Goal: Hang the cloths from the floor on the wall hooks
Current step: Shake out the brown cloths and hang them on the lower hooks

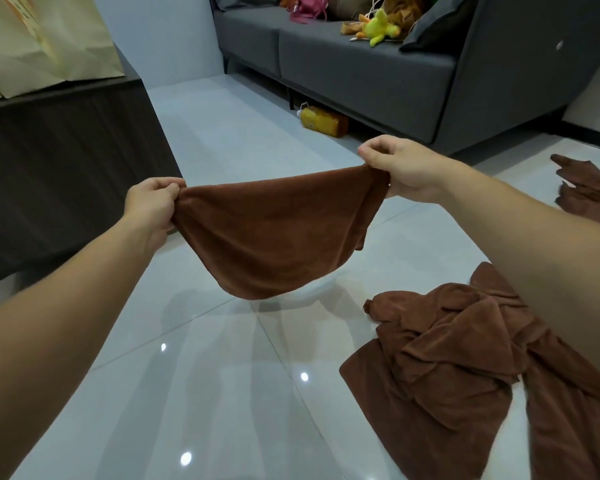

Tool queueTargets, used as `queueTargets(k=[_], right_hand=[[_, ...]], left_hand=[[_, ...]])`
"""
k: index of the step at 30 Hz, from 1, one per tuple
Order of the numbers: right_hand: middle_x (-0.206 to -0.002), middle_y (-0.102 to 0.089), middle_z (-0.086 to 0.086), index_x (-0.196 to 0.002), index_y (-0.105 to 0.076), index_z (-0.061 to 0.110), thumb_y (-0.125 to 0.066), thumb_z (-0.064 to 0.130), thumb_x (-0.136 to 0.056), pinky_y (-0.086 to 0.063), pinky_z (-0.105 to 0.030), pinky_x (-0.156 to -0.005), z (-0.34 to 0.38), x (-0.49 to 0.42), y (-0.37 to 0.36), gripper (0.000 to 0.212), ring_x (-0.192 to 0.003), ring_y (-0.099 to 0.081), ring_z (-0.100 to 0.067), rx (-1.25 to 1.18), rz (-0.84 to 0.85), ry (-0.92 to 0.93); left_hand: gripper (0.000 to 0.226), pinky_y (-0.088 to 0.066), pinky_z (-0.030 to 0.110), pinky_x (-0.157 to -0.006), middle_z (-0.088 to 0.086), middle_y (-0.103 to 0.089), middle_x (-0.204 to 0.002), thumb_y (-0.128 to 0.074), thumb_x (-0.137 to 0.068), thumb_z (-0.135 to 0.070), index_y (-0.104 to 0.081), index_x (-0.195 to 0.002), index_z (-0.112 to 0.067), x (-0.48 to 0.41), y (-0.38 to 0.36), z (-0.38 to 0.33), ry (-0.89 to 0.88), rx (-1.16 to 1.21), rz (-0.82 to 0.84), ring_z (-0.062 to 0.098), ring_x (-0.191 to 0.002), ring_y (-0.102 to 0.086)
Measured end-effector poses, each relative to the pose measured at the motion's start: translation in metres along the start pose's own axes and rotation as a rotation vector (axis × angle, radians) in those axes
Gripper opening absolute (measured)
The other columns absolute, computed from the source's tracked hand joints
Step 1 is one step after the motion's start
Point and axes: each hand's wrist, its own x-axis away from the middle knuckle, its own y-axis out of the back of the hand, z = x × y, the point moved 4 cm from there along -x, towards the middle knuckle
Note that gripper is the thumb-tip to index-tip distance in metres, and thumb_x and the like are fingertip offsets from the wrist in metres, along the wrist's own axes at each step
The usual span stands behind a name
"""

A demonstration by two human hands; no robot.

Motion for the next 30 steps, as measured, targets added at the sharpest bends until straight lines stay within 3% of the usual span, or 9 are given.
queueTargets(k=[3,5,8,12,17,20,23,26,30], right_hand=[[-0.115,-0.057,-0.005,-0.129,-0.049,0.031,-0.069,0.007,-0.085,-0.056,-0.042,-0.09,0.002,0.003,-0.004,0.053,-0.104,-0.063,-0.024,-0.06,0.125,0.038],[-0.127,-0.053,-0.006,-0.135,-0.046,0.034,-0.071,0.003,-0.083,-0.053,-0.045,-0.096,0.001,0.003,-0.008,0.065,-0.114,-0.06,-0.027,-0.034,0.15,0.037],[-0.119,-0.062,-0.01,-0.128,-0.055,0.025,-0.066,0.004,-0.089,-0.053,-0.044,-0.096,-0.001,-0.002,-0.008,0.047,-0.108,-0.064,-0.027,0.028,0.044,0.036],[-0.113,-0.064,-0.01,-0.106,-0.064,0.021,-0.067,0.019,-0.091,-0.054,-0.04,-0.095,-0.004,-0.006,-0.004,0.015,-0.104,-0.064,-0.026,0.189,-0.012,-0.04],[-0.098,-0.063,-0.001,-0.097,-0.061,0.022,-0.064,0.042,-0.091,-0.054,-0.034,-0.084,-0.011,-0.006,0.002,0.021,-0.088,-0.06,-0.015,0.279,-0.079,-0.098],[-0.09,-0.063,-0.001,-0.094,-0.061,0.02,-0.062,0.033,-0.094,-0.052,-0.035,-0.077,-0.013,-0.007,0.001,0.012,-0.08,-0.059,-0.015,0.085,-0.092,-0.046],[-0.094,-0.067,-0.003,-0.1,-0.066,0.017,-0.062,0.022,-0.095,-0.053,-0.031,-0.075,-0.014,-0.008,0.004,0.007,-0.085,-0.062,-0.016,-0.026,-0.127,0.037],[-0.099,-0.07,-0.005,-0.104,-0.068,0.018,-0.059,0.017,-0.096,-0.055,-0.03,-0.078,-0.017,-0.01,0.009,0.012,-0.09,-0.065,-0.017,-0.088,-0.176,0.076],[-0.11,-0.067,-0.008,-0.114,-0.067,0.016,-0.067,0.009,-0.089,-0.056,-0.029,-0.08,-0.021,-0.015,0.019,0.026,-0.098,-0.066,-0.019,-0.153,-0.136,0.102]], left_hand=[[0.02,-0.051,0.028,-0.07,0.0,-0.061,-0.088,-0.048,-0.1,-0.013,-0.067,-0.105,-0.017,-0.001,0.003,0.0,0.007,0.036,-0.008,0.013,-0.078,-0.057],[0.019,-0.05,0.027,-0.066,-0.001,-0.061,-0.088,-0.048,-0.101,-0.014,-0.066,-0.105,-0.018,-0.001,0.005,-0.001,-0.001,0.041,-0.015,0.012,-0.079,-0.057],[0.019,-0.049,0.027,-0.068,-0.003,-0.061,-0.089,-0.048,-0.101,-0.018,-0.066,-0.107,-0.02,-0.002,0.009,-0.003,-0.026,0.021,-0.021,0.012,-0.081,-0.056],[0.016,-0.053,0.033,-0.085,-0.003,-0.062,-0.093,-0.052,-0.1,-0.02,-0.067,-0.105,-0.021,-0.002,0.01,-0.006,-0.068,-0.007,-0.011,0.016,-0.094,-0.059],[0.015,-0.054,0.037,-0.09,0.001,-0.064,-0.099,-0.054,-0.099,-0.021,-0.067,-0.103,-0.02,-0.002,0.015,-0.008,-0.122,-0.055,0.01,0.02,-0.099,-0.061],[0.015,-0.054,0.038,-0.09,0.001,-0.064,-0.099,-0.054,-0.099,-0.021,-0.067,-0.104,-0.019,-0.003,0.015,-0.004,-0.128,-0.071,0.026,0.022,-0.102,-0.062],[0.014,-0.054,0.035,-0.089,0.005,-0.066,-0.103,-0.06,-0.095,-0.018,-0.068,-0.106,-0.016,-0.005,0.016,0.0,-0.105,-0.026,0.045,0.021,-0.099,-0.063],[0.031,-0.053,0.029,-0.087,0.008,-0.068,-0.107,-0.071,-0.084,-0.006,-0.067,-0.114,-0.013,-0.006,0.012,0.0,-0.134,-0.039,0.221,0.019,-0.097,-0.066],[0.03,-0.048,0.024,-0.082,-0.001,-0.068,-0.097,-0.074,-0.082,-0.007,-0.069,-0.11,-0.015,-0.009,0.003,-0.007,-0.319,-0.404,0.266,0.009,-0.089,-0.063]])
